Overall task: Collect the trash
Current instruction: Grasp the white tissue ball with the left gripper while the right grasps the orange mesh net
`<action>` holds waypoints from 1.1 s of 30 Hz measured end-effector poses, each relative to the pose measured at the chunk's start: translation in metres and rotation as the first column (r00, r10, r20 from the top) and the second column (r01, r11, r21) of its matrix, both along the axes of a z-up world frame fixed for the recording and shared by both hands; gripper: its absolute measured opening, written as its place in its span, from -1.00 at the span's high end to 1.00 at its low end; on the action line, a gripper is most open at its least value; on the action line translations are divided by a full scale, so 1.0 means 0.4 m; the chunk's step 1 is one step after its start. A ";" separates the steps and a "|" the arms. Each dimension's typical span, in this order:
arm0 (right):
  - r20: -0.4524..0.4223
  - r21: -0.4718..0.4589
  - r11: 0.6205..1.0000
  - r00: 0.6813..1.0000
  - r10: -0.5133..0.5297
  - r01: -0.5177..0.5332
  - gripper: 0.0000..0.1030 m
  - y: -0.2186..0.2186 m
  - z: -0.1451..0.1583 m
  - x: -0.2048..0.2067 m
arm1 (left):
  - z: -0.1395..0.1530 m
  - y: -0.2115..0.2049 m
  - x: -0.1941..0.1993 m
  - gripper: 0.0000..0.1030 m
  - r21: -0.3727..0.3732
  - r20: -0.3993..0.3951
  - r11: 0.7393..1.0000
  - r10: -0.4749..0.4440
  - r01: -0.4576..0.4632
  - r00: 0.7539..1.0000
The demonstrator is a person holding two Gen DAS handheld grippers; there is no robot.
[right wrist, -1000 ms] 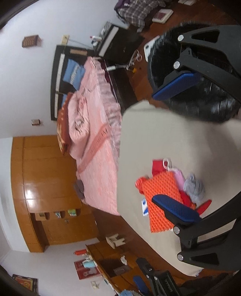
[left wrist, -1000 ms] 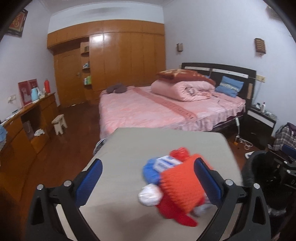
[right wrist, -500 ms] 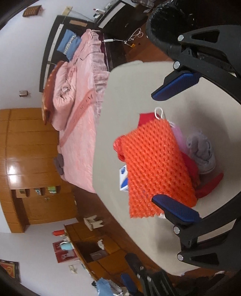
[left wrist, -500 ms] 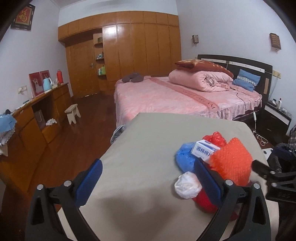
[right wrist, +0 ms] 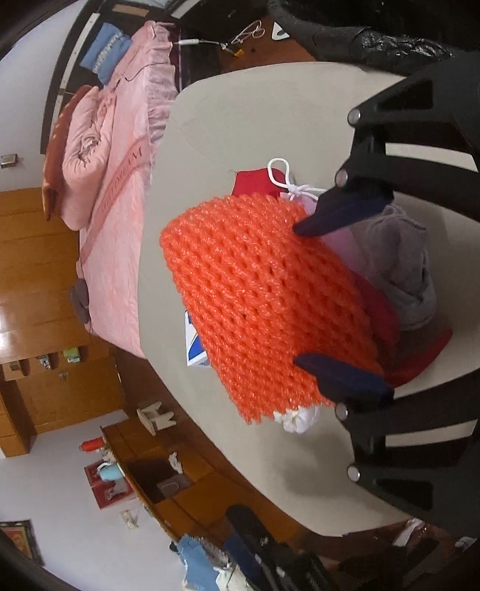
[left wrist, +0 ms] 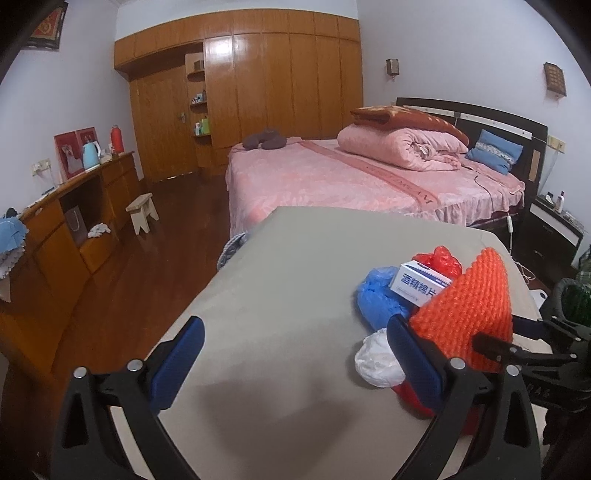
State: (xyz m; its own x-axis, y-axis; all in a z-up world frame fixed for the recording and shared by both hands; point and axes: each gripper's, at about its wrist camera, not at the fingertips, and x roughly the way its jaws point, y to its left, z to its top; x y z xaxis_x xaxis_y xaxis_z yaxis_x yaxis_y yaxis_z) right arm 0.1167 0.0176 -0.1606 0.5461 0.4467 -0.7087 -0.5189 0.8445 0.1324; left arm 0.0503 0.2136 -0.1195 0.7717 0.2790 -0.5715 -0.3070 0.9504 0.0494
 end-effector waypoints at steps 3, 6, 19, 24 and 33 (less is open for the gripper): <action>-0.002 0.035 0.999 1.000 0.010 -0.010 0.10 -0.018 0.012 -0.001 | -0.008 -0.015 0.007 -0.88 -0.003 -0.004 1.000 -0.018 0.018 1.000; 0.012 0.043 0.999 1.000 -0.018 0.018 0.10 -0.051 0.028 0.000 | -0.017 -0.031 0.015 -0.88 -0.010 -0.010 0.999 -0.038 0.038 0.999; 0.012 0.031 0.998 0.998 -0.054 0.053 0.05 -0.139 0.027 -0.005 | -0.129 -0.087 0.086 -0.33 -0.121 -0.098 0.981 -0.167 0.154 0.981; 0.001 -0.016 0.999 0.999 -0.051 0.051 -0.15 -0.135 0.009 -0.004 | -0.180 -0.062 0.101 0.45 -0.239 -0.122 0.957 -0.198 0.164 0.973; 0.023 -0.073 0.991 0.993 -0.112 0.114 -0.66 -0.141 -0.005 0.009 | -0.123 -0.064 0.066 0.70 -0.191 -0.062 0.967 -0.181 0.166 0.982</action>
State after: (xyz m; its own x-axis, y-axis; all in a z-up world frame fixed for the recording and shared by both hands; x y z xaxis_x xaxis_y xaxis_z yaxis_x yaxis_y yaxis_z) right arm 0.1203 -0.0389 -0.1627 0.6037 0.3278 -0.7267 -0.4215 0.9050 0.0581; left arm 0.0766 0.1878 -0.1686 0.7498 0.0289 -0.6611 -0.1388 0.9837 -0.1143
